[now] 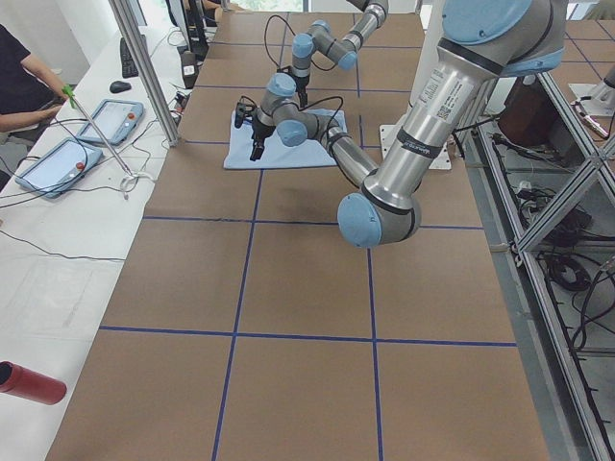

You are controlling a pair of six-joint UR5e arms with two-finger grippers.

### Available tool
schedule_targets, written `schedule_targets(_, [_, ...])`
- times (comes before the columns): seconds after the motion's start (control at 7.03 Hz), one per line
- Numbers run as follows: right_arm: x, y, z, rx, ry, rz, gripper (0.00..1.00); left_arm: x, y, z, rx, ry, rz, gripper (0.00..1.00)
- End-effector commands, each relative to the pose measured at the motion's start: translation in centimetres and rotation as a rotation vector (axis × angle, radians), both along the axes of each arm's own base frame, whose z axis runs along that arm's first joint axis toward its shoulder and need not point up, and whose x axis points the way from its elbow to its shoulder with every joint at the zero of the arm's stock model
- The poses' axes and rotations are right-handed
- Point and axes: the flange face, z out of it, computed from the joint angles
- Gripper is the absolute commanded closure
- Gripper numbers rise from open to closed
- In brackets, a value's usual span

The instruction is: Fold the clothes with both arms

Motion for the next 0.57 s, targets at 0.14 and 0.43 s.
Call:
schedule_targets(0.14, [1.1,-2.0,-6.4,0.010,-0.124,0.004,0.00,0.1,0.7,-1.1,-0.012,0.037,0.043,0.00])
schedule_targets(0.43, [-1.3,-4.2,-9.4,0.014,-0.134,0.015,0.00,-0.1,1.0,-1.7,-0.015,0.054,0.055,0.00])
